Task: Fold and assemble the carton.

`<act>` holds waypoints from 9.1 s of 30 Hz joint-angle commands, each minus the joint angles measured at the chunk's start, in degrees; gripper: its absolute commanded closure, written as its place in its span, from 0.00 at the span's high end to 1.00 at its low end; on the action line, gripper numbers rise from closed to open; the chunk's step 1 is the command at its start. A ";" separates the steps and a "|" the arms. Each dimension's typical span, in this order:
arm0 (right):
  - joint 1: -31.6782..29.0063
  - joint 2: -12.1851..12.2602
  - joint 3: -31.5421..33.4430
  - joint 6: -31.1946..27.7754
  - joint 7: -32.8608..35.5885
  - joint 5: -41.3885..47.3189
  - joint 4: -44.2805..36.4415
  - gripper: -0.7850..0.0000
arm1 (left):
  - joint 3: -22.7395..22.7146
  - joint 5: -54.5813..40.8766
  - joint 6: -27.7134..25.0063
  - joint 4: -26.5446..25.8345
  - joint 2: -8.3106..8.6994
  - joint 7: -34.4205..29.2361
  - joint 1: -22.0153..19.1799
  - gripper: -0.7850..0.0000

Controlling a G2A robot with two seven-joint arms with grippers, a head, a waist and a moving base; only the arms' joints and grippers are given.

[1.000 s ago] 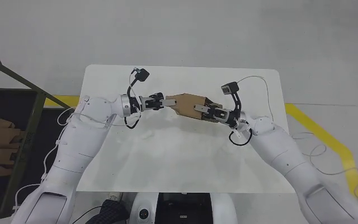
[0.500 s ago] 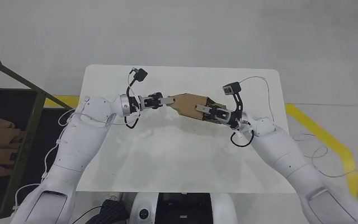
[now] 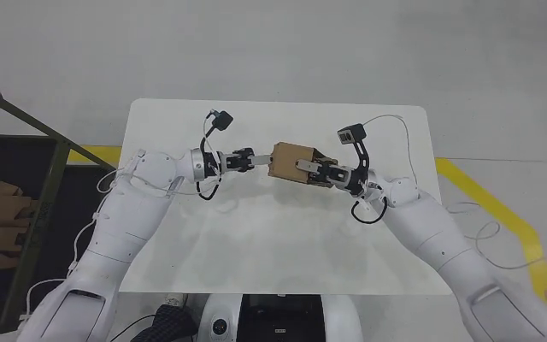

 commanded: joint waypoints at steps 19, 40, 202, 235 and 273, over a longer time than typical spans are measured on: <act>-0.10 0.36 0.11 0.42 0.42 0.37 -0.83 0.00 | 1.71 -0.82 0.52 2.32 -0.13 -0.35 -0.97 1.00; 0.27 -0.07 -0.96 0.91 0.91 1.20 -0.39 0.00 | 3.86 -1.39 -0.22 1.16 -0.46 -0.85 -2.31 1.00; -3.37 -6.19 16.31 25.65 25.64 5.33 0.29 0.41 | 14.51 90.18 -33.75 8.35 1.23 96.31 -1.32 0.54; -4.71 -5.79 23.15 26.38 26.36 0.06 1.10 0.08 | 12.13 89.51 -34.30 6.68 1.84 101.06 0.51 0.40; -2.92 -9.20 16.65 27.08 27.07 3.29 1.79 0.00 | 11.95 88.76 -37.58 0.86 2.03 93.36 0.70 0.45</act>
